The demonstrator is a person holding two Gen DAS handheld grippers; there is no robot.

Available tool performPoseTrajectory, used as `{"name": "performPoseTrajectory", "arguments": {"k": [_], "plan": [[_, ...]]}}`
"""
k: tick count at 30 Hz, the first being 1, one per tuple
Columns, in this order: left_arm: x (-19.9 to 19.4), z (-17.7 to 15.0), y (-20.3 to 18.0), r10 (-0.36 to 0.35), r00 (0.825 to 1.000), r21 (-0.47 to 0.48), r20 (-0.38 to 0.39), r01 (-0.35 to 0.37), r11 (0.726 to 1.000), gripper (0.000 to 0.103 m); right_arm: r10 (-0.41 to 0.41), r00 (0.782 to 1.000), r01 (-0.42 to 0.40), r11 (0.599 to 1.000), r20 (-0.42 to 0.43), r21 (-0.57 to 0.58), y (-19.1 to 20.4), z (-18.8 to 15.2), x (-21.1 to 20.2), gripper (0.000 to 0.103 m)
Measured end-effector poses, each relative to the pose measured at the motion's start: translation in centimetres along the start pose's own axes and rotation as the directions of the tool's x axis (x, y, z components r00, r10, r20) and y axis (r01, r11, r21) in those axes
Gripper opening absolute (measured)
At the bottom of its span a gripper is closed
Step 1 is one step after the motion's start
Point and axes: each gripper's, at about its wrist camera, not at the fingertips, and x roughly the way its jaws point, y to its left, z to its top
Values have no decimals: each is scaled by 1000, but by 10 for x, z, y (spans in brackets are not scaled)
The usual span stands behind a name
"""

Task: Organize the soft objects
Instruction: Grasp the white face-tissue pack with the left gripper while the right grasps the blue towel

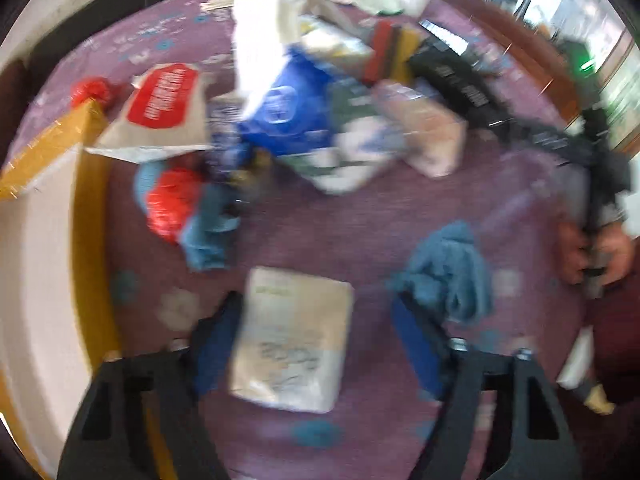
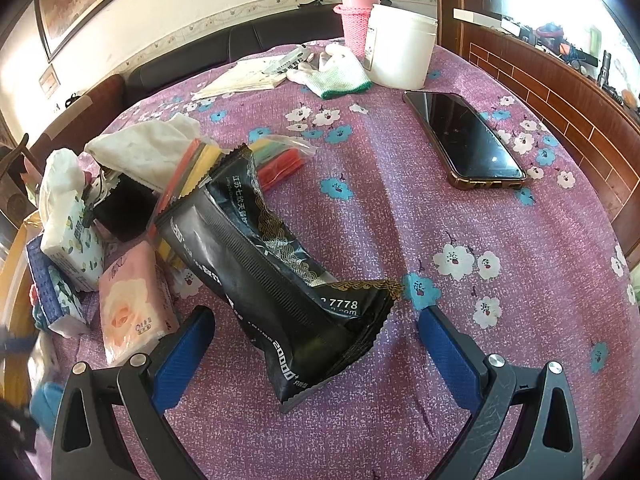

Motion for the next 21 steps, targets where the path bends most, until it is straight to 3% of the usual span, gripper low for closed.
{"name": "performPoseTrajectory", "arguments": {"k": [2, 7, 10, 21], "plan": [[-2, -4, -4, 2, 1000, -25, 22, -2, 1000, 68, 13, 1000, -13, 1000, 3, 9, -2, 0, -1, 102], [2, -11, -9, 121, 991, -72, 59, -116, 991, 69, 55, 998, -56, 998, 20, 43, -9, 0, -5, 102], [6, -19, -20, 201, 976, -73, 79, -195, 978, 69, 80, 996, -82, 995, 37, 64, -13, -1, -6, 103], [7, -39, -35, 289, 924, -193, 249, -244, 950, 67, 117, 991, -122, 988, 64, 90, -16, -2, -9, 103]]}}
